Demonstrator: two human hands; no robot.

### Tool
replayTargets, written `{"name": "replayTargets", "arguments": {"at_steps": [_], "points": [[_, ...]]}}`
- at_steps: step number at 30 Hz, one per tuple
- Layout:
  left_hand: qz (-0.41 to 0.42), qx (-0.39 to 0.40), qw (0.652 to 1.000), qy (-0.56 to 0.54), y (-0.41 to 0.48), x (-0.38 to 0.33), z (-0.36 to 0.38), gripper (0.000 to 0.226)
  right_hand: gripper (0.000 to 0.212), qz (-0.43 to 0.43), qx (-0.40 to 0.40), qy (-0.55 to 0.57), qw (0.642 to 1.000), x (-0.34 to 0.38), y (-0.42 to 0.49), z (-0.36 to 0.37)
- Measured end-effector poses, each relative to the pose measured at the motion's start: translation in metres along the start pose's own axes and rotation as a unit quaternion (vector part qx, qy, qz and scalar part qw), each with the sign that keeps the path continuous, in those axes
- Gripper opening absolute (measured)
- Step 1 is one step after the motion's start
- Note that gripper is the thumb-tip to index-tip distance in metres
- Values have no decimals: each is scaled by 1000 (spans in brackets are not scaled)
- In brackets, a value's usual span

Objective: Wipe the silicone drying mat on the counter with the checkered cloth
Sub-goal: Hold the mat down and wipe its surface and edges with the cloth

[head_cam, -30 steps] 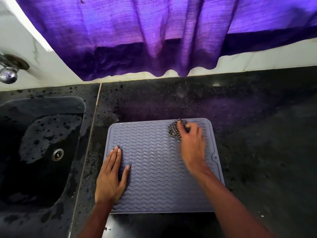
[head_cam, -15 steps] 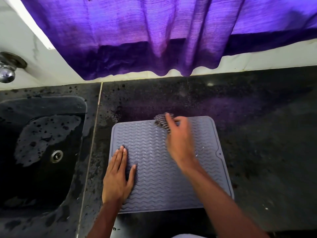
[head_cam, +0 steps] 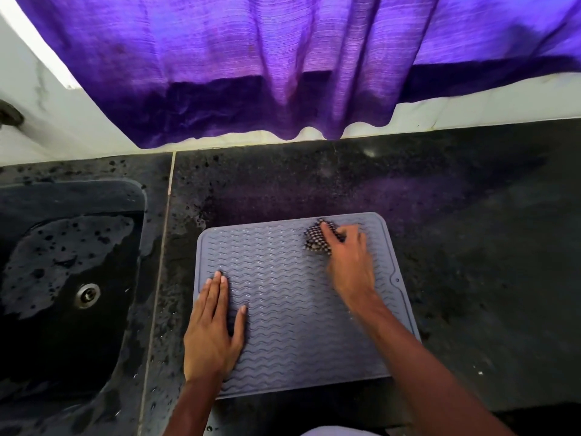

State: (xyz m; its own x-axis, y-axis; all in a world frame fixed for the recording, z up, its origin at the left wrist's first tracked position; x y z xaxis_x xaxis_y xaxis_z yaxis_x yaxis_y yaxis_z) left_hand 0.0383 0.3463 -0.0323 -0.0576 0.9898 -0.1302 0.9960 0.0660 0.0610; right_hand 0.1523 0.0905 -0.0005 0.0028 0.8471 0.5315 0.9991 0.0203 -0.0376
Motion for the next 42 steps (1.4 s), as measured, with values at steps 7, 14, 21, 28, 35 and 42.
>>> {"name": "replayTargets", "arguments": {"at_steps": [7,14,21,28,35,42], "points": [[3,1,1000,-5,0,1,2,71,71,102,-28,-12,994,-70,3,-47],[2,6,1000,-6,0,4,6,70,49,99,-189,141,967,-76,-1,-79],[0,14,1000,-11,1,3,5,69,54,100,-122,99,983,-15,4,-18],[0,11,1000,-26,1,2,3,68,64,63,-80,149,984,68,-2,41],[-1,-3,999,-35,-2,4,1,64,64,-6,16,187,982,160,-1,106],[-23,-26,998,-59,-4,7,3,59,29,173,116,577,790,161,5,112]]}}
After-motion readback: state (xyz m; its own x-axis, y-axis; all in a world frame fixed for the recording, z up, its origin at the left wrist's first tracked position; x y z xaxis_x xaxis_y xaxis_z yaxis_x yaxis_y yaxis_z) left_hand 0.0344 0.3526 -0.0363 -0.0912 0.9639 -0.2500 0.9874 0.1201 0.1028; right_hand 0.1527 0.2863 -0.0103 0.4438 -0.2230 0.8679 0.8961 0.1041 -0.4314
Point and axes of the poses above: each hand's wrist, its own y-axis towards the middle knuckle, its own z-axis out of the palm, x = y × z, the point moved 8 cm from there along y, towards the middle knuckle, and after that the axes turned 12 degrees about y, right-handed, at the moved point
